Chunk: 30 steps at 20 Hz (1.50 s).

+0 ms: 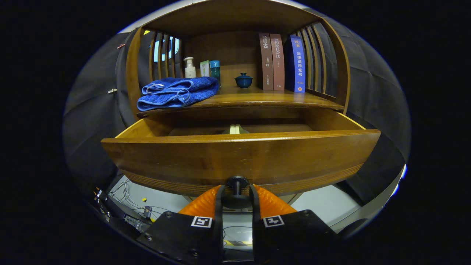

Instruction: Pull open the drawer, take out the items inside it, and place them on the countertop above the cabinet.

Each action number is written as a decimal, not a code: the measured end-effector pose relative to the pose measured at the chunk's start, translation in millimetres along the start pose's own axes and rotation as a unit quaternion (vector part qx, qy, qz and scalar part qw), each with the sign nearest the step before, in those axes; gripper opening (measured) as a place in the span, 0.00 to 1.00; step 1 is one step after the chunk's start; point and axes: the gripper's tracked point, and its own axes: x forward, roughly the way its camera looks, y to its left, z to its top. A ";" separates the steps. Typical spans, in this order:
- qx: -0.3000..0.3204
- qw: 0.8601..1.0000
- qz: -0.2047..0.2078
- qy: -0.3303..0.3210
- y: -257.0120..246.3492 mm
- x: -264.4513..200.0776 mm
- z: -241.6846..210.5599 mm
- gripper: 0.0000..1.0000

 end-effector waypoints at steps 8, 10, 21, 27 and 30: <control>0.010 1.000 -0.003 0.020 0.4 -41.7 -29.7 0.36; 0.013 0.999 0.000 0.030 0.8 -46.7 -39.9 0.35; 0.024 1.000 -0.006 0.015 -6.9 -73.0 -27.7 0.83; 0.034 0.999 0.004 -0.029 -6.0 -99.1 53.4 0.99; 0.025 1.000 0.006 -0.017 -3.6 -79.5 89.3 0.99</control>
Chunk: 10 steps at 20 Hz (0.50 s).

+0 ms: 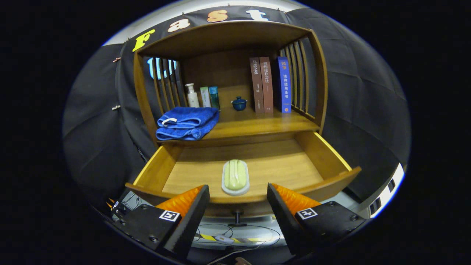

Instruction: Pull open the drawer, take out the items inside it, and place them on the countertop above the cabinet.

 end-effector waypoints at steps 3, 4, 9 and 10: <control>-0.010 0.999 0.006 0.033 7.5 35.0 23.0 0.99; -0.009 0.999 0.010 0.040 11.2 46.2 29.5 0.99; 0.002 0.994 0.006 0.113 15.5 98.7 30.2 1.00; 0.005 0.992 0.003 0.129 14.2 107.7 26.9 0.99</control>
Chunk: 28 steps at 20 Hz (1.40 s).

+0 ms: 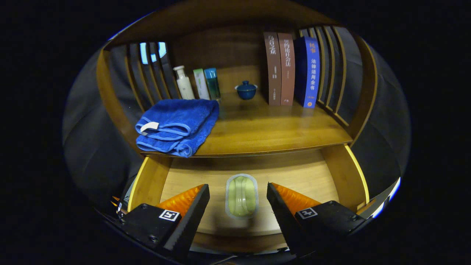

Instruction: Pull open the drawer, take out the items inside it, and place them on the countertop above the cabinet.

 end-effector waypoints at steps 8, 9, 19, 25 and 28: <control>0.005 0.994 -0.027 0.110 -13.3 52.6 -25.6 0.96; 0.005 0.992 -0.027 0.125 -12.9 57.5 -31.9 0.94; -0.021 0.983 -0.024 0.183 -7.9 76.9 -63.7 0.32; -0.021 0.983 -0.018 0.184 -7.1 74.1 -65.7 0.18; -0.022 0.984 -0.014 0.178 -7.0 69.1 -65.0 0.19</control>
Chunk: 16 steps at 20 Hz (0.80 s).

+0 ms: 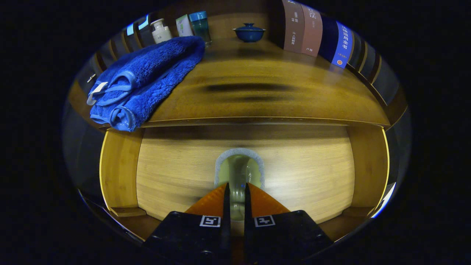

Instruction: Pull open the drawer, take out the items inside it, and place them on the countertop above the cabinet.

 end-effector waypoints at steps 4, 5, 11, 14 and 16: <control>-0.003 0.999 0.007 -0.036 1.4 -26.2 4.6 0.19; -0.004 0.999 0.008 -0.048 1.2 -36.0 4.6 0.18; -0.003 0.991 0.012 -0.132 1.0 -99.5 19.5 0.18; 0.005 0.985 0.022 -0.170 0.7 -124.8 48.8 0.18; 0.003 0.984 0.019 -0.179 -0.7 -132.4 67.1 0.18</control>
